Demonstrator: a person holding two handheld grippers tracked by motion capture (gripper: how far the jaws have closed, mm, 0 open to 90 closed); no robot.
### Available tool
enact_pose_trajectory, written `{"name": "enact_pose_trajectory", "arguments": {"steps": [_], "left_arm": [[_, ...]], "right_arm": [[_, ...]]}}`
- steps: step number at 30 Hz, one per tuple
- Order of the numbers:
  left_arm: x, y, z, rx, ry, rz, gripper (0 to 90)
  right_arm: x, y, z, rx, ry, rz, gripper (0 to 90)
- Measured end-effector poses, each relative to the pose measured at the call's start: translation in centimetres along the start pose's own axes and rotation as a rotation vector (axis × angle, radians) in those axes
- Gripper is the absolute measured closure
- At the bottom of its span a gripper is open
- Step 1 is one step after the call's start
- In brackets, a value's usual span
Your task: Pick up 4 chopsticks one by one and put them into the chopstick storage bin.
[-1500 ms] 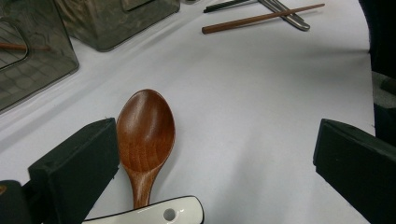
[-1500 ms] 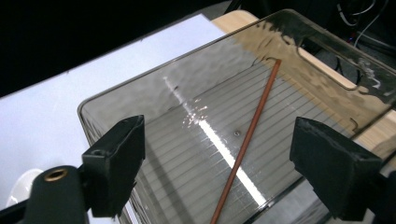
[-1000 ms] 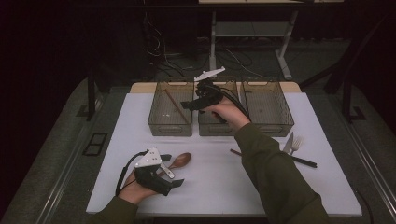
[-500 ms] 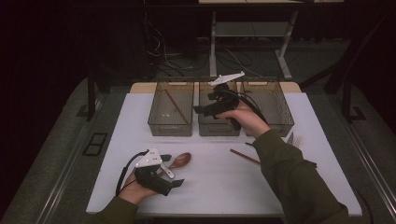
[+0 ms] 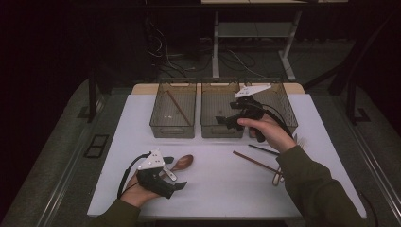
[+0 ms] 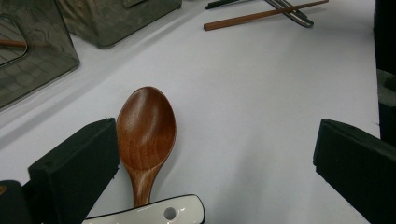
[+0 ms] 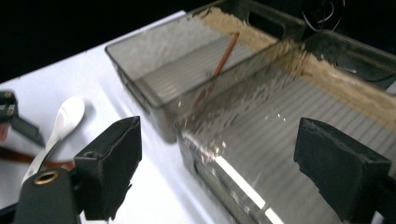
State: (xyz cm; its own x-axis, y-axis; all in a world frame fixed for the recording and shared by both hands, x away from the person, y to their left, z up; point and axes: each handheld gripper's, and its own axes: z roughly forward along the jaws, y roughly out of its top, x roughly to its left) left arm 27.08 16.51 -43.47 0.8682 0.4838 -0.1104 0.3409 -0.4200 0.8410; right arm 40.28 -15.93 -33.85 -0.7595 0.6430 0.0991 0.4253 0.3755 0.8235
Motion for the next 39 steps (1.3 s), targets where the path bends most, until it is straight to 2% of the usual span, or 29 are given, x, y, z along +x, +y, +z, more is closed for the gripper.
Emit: {"name": "enact_pose_trajectory", "arguments": {"steps": [2, 5, 7, 12, 15, 21, 25, 26, 28, 29, 39], "left_arm": [[0.0, 0.0, 0.0, -0.003, 0.0, -0.003, 0.0], [-0.1, 0.0, 0.1, -0.002, 0.0, -0.003, 0.0], [-0.1, 0.0, 0.1, -0.002, 0.0, -0.004, 0.0], [-0.1, 0.0, 0.1, -0.003, -0.001, -0.004, 0.0], [-0.1, 0.0, 0.1, -0.002, 0.0, -0.003, 0.0], [-0.1, 0.0, 0.1, 0.0, -0.001, -0.002, 0.0], [-0.1, 0.0, 0.1, 0.005, 0.0, 0.0, 0.0], [-0.1, 0.0, 0.1, 0.008, -0.001, 0.001, 0.0], [-0.1, 0.0, 0.1, 0.007, -0.001, 0.001, 0.0], [-0.1, 0.0, 0.1, 0.009, -0.001, 0.0, 0.0], [-0.1, 0.0, 0.1, 0.01, 0.0, 0.002, 0.0]], "right_arm": [[0.0, -0.6, -0.5, 0.016, -0.001, 0.0, 15.3], [0.1, -1.5, -1.1, 0.025, -0.013, 0.006, 21.9], [0.3, -2.1, -1.5, 0.032, -0.004, 0.001, 23.7], [0.6, -3.5, -2.2, 0.069, 0.03, 0.004, 34.7], [0.8, -4.2, -2.8, 0.084, 0.033, 0.005, 35.3], [1.1, -5.6, -4.0, 0.121, -0.023, -0.032, 40.1], [0.9, -6.7, -5.1, 0.118, -0.017, -0.002, 45.6], [0.7, -7.0, -5.3, 0.123, -0.013, 0.01, 50.4], [0.3, -7.7, -5.8, 0.127, 0.025, 0.029, 52.9], [0.2, -8.0, -6.0, 0.125, 0.028, 0.033, 54.0], [-0.4, -10.3, -8.4, 0.145, 0.0, 0.054, 65.3]]}}
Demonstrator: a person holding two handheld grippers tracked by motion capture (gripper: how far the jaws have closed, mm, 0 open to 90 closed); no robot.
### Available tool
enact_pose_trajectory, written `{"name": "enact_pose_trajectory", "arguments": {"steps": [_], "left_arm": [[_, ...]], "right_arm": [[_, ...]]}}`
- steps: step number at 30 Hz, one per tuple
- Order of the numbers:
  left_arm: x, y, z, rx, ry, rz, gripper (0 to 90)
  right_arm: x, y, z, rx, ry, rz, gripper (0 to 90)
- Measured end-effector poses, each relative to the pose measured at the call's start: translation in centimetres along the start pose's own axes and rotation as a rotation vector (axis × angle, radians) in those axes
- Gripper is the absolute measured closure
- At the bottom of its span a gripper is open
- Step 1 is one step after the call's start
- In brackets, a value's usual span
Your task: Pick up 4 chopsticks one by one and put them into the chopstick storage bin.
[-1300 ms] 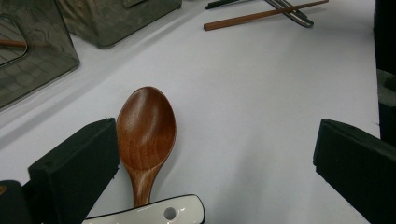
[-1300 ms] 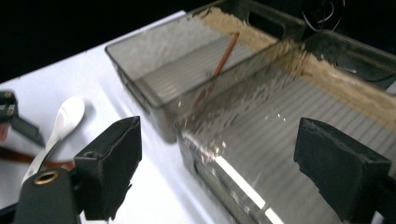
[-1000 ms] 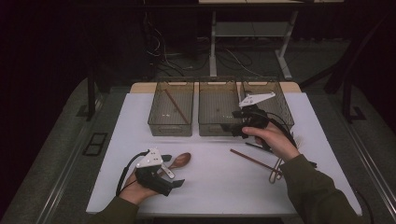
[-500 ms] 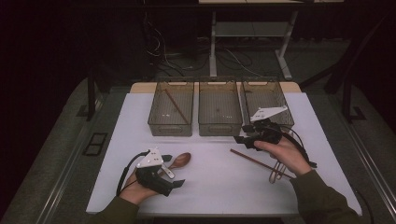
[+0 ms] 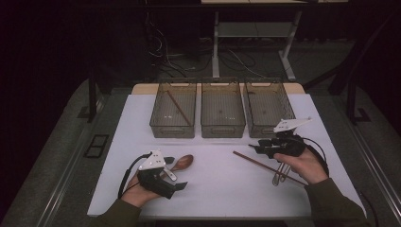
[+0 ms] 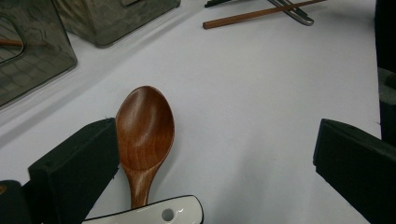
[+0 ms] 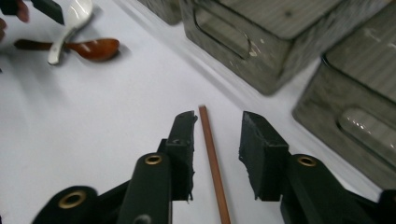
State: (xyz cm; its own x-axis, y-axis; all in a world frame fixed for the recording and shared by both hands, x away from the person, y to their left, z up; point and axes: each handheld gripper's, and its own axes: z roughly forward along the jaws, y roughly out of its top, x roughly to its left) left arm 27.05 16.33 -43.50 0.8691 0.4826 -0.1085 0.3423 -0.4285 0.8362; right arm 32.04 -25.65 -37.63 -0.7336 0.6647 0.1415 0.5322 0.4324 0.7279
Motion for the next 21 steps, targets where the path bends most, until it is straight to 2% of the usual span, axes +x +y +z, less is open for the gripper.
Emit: {"name": "enact_pose_trajectory", "arguments": {"steps": [4, 11, 17, 21], "left_arm": [[0.0, 0.0, 0.0, -0.002, 0.0, -0.001, 0.0], [0.0, 0.0, 0.0, -0.004, 0.002, -0.002, 0.0], [0.0, 0.0, 0.0, -0.002, 0.003, -0.003, 0.0], [0.0, 0.0, 0.0, -0.002, 0.004, -0.003, 0.0]], "right_arm": [[-0.4, -0.8, -0.6, 0.016, 0.003, 0.024, 69.4], [-0.8, -1.8, -1.2, 0.029, 0.003, 0.054, 70.2], [-1.2, -3.0, -1.7, 0.064, -0.002, 0.052, 73.5], [-1.3, -3.8, -1.8, 0.105, 0.005, 0.042, 66.2]]}}
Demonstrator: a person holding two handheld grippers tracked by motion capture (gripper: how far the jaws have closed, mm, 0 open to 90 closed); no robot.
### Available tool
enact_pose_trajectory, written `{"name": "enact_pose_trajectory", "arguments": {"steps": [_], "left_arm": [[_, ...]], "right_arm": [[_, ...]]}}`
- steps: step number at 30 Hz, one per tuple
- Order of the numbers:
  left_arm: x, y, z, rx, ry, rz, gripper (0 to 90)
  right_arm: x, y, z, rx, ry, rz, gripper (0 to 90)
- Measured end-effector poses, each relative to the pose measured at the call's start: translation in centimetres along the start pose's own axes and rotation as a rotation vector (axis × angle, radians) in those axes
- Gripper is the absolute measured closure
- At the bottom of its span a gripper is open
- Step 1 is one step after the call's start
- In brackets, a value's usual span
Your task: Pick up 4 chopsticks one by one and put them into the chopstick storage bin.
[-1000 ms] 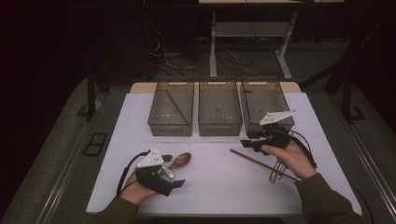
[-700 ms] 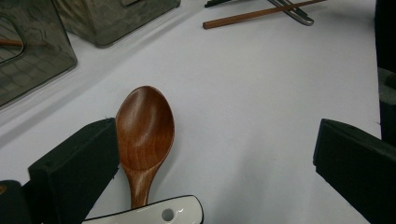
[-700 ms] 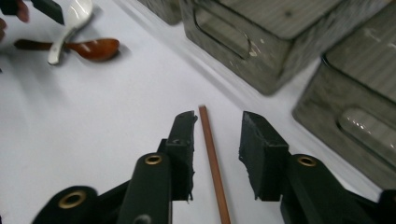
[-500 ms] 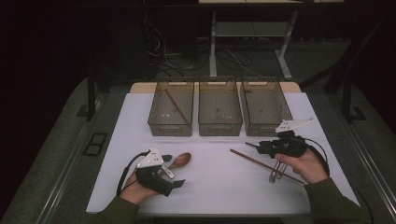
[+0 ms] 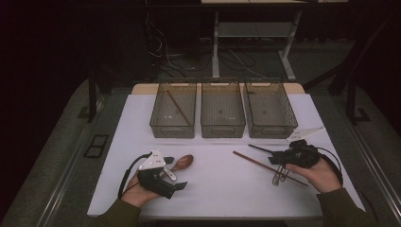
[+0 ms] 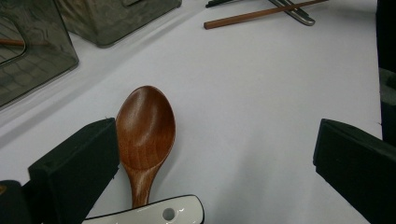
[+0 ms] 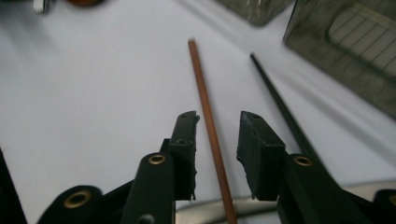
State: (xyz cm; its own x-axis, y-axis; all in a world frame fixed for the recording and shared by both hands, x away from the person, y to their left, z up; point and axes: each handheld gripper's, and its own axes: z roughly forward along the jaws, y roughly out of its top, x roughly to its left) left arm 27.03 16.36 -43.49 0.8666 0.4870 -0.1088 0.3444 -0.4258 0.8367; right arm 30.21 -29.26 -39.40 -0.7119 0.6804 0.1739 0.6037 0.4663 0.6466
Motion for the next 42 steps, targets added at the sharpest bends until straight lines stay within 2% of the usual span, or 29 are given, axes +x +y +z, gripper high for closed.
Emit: {"name": "enact_pose_trajectory", "arguments": {"steps": [5, 10, 15, 27, 31, 42], "left_arm": [[0.0, 0.0, 0.0, 0.001, 0.002, 0.0, 0.0], [0.0, 0.0, 0.0, 0.002, 0.001, 0.001, 0.0], [0.0, 0.0, 0.1, 0.001, 0.002, 0.002, 0.0], [0.0, 0.0, 0.1, 0.0, 0.003, 0.0, 0.0], [0.0, 0.0, 0.1, 0.001, 0.003, 0.001, 0.0], [0.0, 0.0, 0.1, 0.0, 0.003, 0.0, 0.0]], "right_arm": [[-0.3, -1.3, 0.7, 0.07, 0.002, -0.029, 65.7], [-0.9, -1.7, 1.4, 0.085, 0.017, -0.039, 66.5], [-0.8, -1.8, 2.5, 0.133, 0.032, -0.058, 68.1], [-1.0, -1.9, 3.3, 0.156, 0.034, -0.08, 75.7], [-0.9, -1.9, 3.5, 0.165, 0.033, -0.087, 75.8], [-0.8, -1.8, 3.6, 0.165, 0.022, -0.107, 80.9]]}}
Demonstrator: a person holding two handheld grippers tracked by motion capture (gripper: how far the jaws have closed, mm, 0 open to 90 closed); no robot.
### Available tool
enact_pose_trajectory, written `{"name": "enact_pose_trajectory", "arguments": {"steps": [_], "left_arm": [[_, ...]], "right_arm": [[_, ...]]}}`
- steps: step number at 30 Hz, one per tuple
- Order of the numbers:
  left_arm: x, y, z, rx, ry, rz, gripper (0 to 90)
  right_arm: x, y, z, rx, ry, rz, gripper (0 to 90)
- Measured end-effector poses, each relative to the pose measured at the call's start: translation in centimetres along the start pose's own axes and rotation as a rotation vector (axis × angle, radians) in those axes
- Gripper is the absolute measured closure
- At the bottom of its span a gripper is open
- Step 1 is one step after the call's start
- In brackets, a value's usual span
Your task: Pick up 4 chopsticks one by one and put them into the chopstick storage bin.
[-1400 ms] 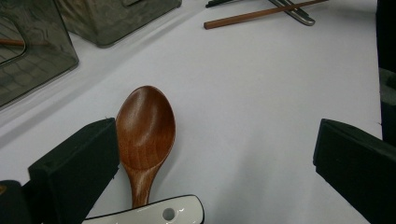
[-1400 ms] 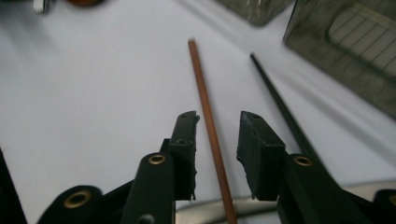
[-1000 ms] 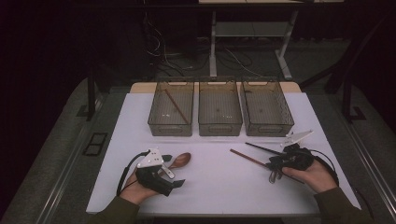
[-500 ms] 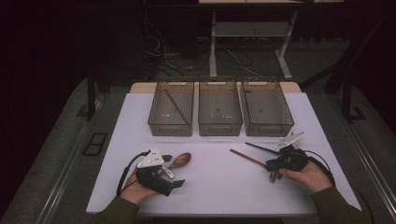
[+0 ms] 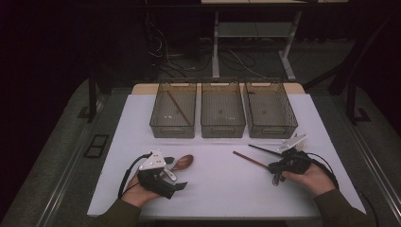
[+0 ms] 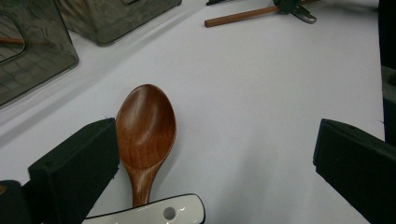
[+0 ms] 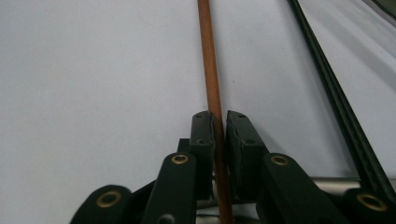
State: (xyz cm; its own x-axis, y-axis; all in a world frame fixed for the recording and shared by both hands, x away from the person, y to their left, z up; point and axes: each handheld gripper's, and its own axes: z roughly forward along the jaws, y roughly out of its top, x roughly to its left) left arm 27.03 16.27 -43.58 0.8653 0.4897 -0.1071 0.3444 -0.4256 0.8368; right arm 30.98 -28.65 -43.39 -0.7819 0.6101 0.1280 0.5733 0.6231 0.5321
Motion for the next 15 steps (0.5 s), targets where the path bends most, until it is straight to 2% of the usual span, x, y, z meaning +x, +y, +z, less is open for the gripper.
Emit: {"name": "enact_pose_trajectory", "arguments": {"steps": [7, 15], "left_arm": [[-0.01, 0.0, 0.0, 0.0, 0.0, 0.0, 0.0], [-0.01, 0.01, -0.01, 0.0, 0.0, 0.001, 0.0]], "right_arm": [[-0.08, 0.01, -0.03, 0.0, 0.0, -0.008, 83.0], [-0.24, -0.02, -0.12, -0.003, 0.018, 0.006, 83.4]]}}
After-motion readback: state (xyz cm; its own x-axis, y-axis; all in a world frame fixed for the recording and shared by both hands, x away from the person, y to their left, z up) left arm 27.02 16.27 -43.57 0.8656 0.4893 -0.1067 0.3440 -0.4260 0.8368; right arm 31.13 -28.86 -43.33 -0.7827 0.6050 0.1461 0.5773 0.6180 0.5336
